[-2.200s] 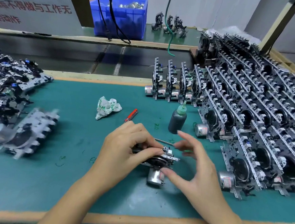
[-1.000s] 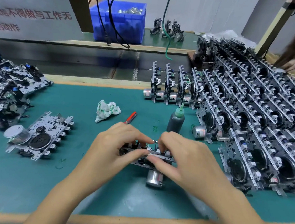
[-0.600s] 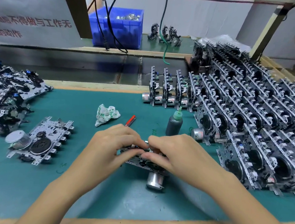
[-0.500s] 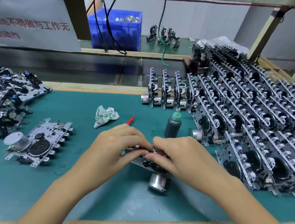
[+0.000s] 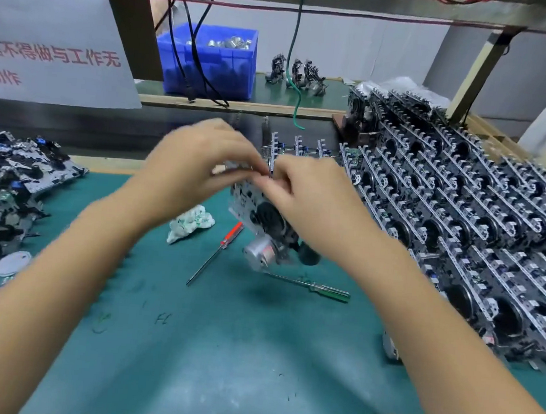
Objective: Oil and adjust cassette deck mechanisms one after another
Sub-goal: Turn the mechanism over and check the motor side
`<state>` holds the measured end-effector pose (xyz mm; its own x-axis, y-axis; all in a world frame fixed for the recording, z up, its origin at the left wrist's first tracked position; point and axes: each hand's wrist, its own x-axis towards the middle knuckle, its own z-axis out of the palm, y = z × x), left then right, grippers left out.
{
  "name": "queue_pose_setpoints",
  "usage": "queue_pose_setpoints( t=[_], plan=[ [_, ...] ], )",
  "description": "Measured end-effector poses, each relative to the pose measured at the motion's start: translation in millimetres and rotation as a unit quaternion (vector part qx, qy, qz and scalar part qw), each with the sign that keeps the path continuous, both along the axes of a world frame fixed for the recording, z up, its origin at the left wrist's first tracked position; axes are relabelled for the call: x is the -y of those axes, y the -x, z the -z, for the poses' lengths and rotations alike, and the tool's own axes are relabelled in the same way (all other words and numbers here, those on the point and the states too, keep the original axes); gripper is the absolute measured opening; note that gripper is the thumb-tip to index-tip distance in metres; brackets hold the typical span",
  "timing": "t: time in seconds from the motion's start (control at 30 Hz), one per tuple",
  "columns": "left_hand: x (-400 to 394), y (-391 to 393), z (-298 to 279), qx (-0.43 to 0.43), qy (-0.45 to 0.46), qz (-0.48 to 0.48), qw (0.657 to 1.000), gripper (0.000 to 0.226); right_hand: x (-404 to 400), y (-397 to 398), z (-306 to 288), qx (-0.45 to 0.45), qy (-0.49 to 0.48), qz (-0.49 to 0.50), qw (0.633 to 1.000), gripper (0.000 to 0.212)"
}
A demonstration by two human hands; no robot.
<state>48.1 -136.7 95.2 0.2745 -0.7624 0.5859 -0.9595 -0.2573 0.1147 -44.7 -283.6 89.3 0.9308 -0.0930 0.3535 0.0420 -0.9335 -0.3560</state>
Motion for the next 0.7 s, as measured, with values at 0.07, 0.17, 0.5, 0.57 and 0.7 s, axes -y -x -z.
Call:
queue_pose_setpoints(
  t=[0.07, 0.17, 0.5, 0.57, 0.7],
  plan=[
    [2, -24, -11, -0.021, -0.009, -0.009, 1.000, 0.010, -1, -28, -12, -0.017, 0.021, 0.002, 1.000, 0.045],
    [7, -59, -20, -0.057, -0.026, -0.046, 0.997, 0.009, 1, -69, -24, -0.080, 0.037, -0.007, 0.996, 0.039],
    [58, -123, 30, -0.150, -0.012, -0.213, 0.965, 0.019, 8, -155, 9, -0.129, -0.019, 0.070, 0.989, 0.014],
    [68, -126, 43, -0.214, -0.005, -0.225, 0.951, 0.023, 11, -163, 19, -0.143, -0.015, 0.093, 0.985, 0.019],
    [79, -126, 61, -0.327, 0.020, -0.216, 0.920, 0.031, 17, -173, 27, -0.154, -0.003, 0.129, 0.980, 0.026]
  ],
)
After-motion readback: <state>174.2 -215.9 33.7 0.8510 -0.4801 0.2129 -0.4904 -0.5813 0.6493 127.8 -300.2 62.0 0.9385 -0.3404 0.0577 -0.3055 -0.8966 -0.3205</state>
